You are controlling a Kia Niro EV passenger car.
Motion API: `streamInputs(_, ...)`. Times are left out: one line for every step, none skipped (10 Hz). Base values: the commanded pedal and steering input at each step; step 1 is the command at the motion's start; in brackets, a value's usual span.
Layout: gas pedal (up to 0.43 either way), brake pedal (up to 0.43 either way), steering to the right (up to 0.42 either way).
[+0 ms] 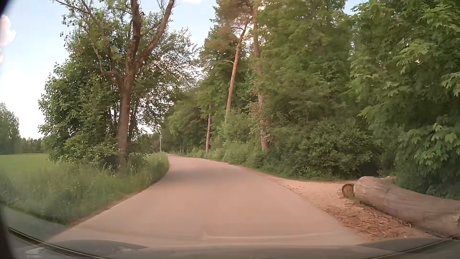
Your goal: Follow the waypoints while adhering to traffic rules and regulations
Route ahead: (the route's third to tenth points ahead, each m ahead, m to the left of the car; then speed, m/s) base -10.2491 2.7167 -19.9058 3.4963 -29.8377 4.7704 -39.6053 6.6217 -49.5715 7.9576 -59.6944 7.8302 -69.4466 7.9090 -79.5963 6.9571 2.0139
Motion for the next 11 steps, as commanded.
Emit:
streamInputs(0.000,0.195,0.016)
streamInputs(0.000,0.183,0.013)
streamInputs(0.000,0.146,0.009)
streamInputs(0.000,0.128,0.006)
streamInputs(0.000,0.122,0.006)
streamInputs(0.000,0.122,0.004)
streamInputs(0.000,0.122,0.002)
streamInputs(0.000,0.128,-0.003)
streamInputs(0.000,0.122,-0.007)
streamInputs(0.000,0.122,-0.017)
streamInputs(0.000,0.122,-0.029)
